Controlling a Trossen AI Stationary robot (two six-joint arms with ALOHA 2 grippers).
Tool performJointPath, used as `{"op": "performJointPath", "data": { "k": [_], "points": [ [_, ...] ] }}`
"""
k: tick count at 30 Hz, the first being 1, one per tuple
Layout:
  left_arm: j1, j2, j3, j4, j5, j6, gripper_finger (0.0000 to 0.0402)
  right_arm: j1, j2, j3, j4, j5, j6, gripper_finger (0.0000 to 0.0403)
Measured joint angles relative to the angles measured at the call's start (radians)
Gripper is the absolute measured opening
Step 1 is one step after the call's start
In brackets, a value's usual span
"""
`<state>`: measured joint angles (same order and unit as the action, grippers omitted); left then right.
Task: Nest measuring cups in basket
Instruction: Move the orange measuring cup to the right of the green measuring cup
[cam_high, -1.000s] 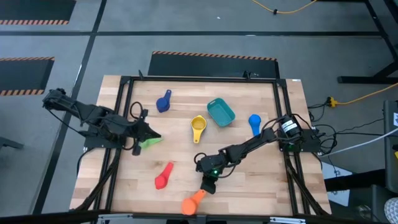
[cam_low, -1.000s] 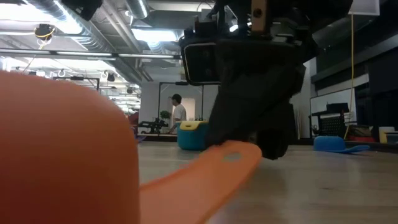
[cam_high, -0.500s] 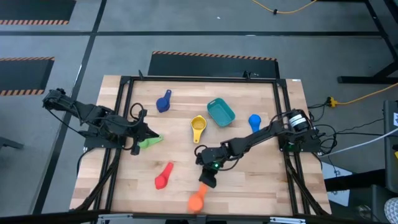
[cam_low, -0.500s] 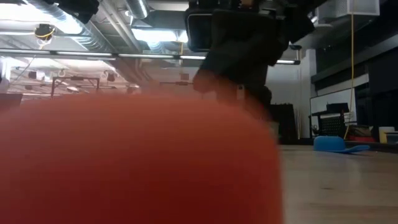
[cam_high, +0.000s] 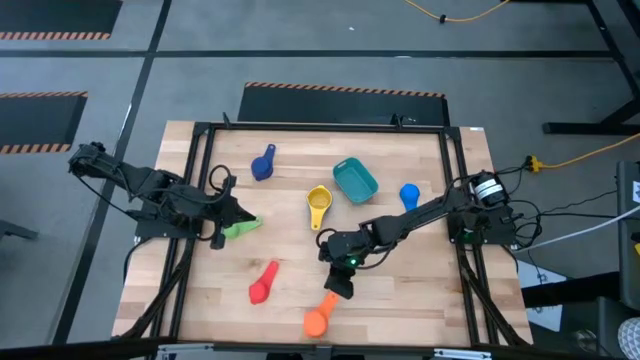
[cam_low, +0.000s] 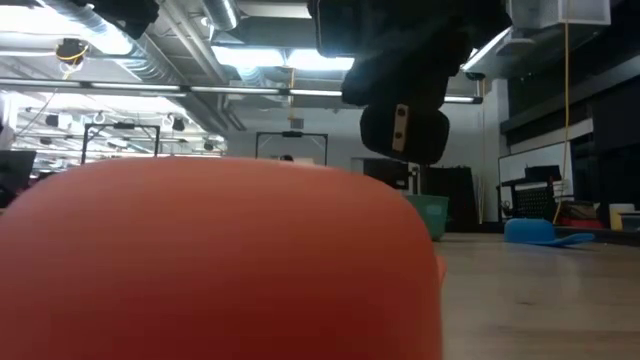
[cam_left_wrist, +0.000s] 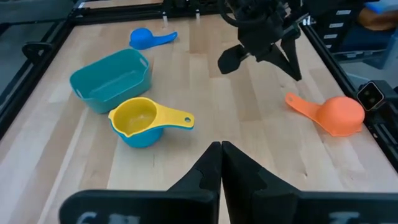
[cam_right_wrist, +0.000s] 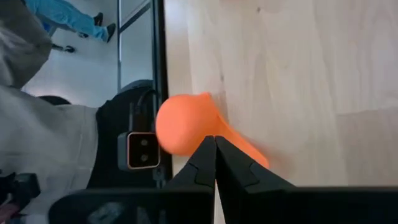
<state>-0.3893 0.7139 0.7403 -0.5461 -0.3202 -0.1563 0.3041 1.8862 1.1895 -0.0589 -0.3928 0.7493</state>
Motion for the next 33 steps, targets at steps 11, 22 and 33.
{"op": "performJointPath", "data": {
  "k": [11, 22, 33],
  "points": [
    [0.000, 0.000, 0.000, 0.000, 0.000, -0.001, 0.0014, 0.017, 0.000, 0.000, -0.006, -0.041, -0.073, 0.0024],
    [0.000, 0.000, 0.000, 0.000, 0.000, 0.000, 0.0014, 0.016, 0.000, 0.000, 0.010, -0.054, -0.049, 0.0107],
    [0.000, 0.000, 0.000, 0.000, 0.000, 0.000, 0.0014, 0.016, 0.000, 0.000, 0.017, -0.054, -0.052, 0.0138]
  ]
}}
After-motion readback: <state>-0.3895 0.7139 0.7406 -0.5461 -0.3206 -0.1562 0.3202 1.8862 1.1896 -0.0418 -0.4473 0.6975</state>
